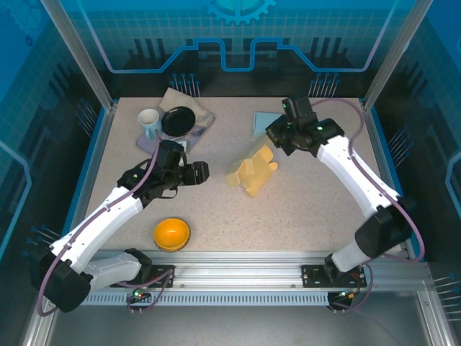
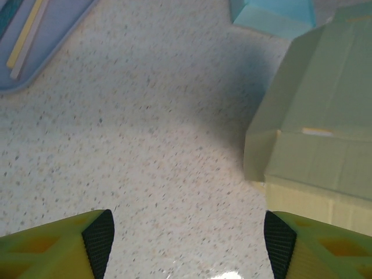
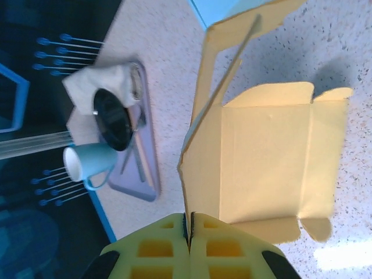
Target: Fold the paper box
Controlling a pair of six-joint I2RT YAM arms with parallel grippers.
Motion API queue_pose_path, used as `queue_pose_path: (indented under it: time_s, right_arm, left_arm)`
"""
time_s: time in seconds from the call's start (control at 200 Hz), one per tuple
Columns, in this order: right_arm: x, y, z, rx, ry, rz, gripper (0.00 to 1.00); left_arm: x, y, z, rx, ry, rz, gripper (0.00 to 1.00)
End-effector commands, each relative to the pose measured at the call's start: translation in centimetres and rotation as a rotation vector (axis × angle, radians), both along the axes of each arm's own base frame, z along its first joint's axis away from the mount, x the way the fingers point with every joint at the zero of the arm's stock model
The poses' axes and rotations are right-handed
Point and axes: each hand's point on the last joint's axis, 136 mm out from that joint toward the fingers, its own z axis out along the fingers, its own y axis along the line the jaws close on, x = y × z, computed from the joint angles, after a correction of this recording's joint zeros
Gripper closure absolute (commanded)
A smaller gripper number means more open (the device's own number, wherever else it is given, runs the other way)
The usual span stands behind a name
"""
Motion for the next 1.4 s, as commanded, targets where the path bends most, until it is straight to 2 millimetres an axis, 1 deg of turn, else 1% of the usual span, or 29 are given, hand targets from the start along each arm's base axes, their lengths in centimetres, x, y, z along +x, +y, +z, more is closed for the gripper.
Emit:
queue_pose_path:
  time_s: [0.0,0.08,0.15,0.22,0.255,0.35,0.43,0.465,0.53,0.62,0.68,0.77,0.835,0.9,0.965,1.035,1.105,1.15,1.251,1.396]
  right_arm:
    - [1.3,1.7,-0.9,0.022,0.022,0.021,1.0]
    - [2.9,2.4,-1.7,-0.004,0.018,0.05,1.0]
    - [3.8,3.2,-2.7,-0.024,0.036,0.094,1.0]
    - [4.4,3.9,-4.6,-0.033,0.094,0.125,1.0]
    - [4.4,4.3,-5.6,-0.037,0.124,0.139,1.0]
    - [4.5,4.7,-7.8,-0.035,0.194,0.16,1.0]
    - [4.5,4.7,-8.8,-0.043,0.214,0.159,1.0]
    - [4.5,4.6,-9.1,-0.041,0.222,0.155,1.0]
    - [4.5,4.5,-9.7,-0.023,0.238,0.149,1.0]
    - [4.4,4.3,-10.2,-0.011,0.251,0.152,1.0]
    - [4.3,3.8,-10.5,-0.029,0.258,0.153,1.0]
    - [4.2,3.4,-10.7,-0.055,0.243,0.165,1.0]
    - [4.2,3.2,-10.8,-0.054,0.228,0.169,1.0]
    - [3.9,3.0,-11.0,-0.048,0.224,0.162,1.0]
    - [3.6,2.7,-11.2,-0.055,0.219,0.146,1.0]
    - [3.4,2.2,-11.4,-0.074,0.218,0.133,1.0]
    - [3.2,2.1,-11.4,-0.081,0.219,0.134,1.0]
    - [3.2,2.1,-11.2,-0.081,0.22,0.139,1.0]
    - [3.0,2.3,-10.7,-0.074,0.226,0.151,1.0]
    - [2.5,2.4,-9.8,-0.067,0.241,0.161,1.0]
  left_arm:
    - [-0.5,0.1,-1.0,0.011,0.001,0.001,0.28]
    - [-0.5,-0.1,-1.9,0.012,0.009,-0.002,0.28]
    - [-0.3,-0.5,-2.7,0.001,0.018,-0.007,0.28]
    - [-0.3,-1.4,-3.8,-0.017,0.038,-0.03,0.28]
    - [-0.4,-2.0,-4.5,-0.024,0.054,-0.047,0.28]
    - [-0.7,-5.0,-5.8,-0.058,0.045,-0.146,0.28]
    - [-0.8,-7.3,-6.8,-0.052,0.032,-0.212,0.28]
    - [-0.6,-8.0,-7.3,-0.042,0.031,-0.23,0.28]
    - [0.1,-8.4,-8.2,-0.026,0.029,-0.225,0.28]
    - [1.2,-7.9,-9.0,0.041,0.019,-0.201,0.29]
    - [1.7,-7.9,-8.9,0.059,0.004,-0.201,0.29]
    - [2.1,-8.6,-8.8,0.047,-0.006,-0.226,0.3]
    - [2.2,-9.1,-8.9,0.034,-0.002,-0.241,0.3]
    - [2.3,-9.4,-8.5,0.02,-0.007,-0.246,0.31]
    - [2.3,-9.3,-7.4,0.003,-0.038,-0.237,0.31]
    - [2.4,-8.8,-5.3,-0.003,-0.101,-0.232,0.3]
    - [2.6,-8.5,-3.4,0.013,-0.161,-0.255,0.3]
    - [2.6,-8.4,-2.9,0.036,-0.182,-0.284,0.3]
    - [2.8,-8.9,-2.9,0.082,-0.181,-0.348,0.3]
    - [2.8,-10.3,-3.2,0.065,-0.19,-0.425,0.3]
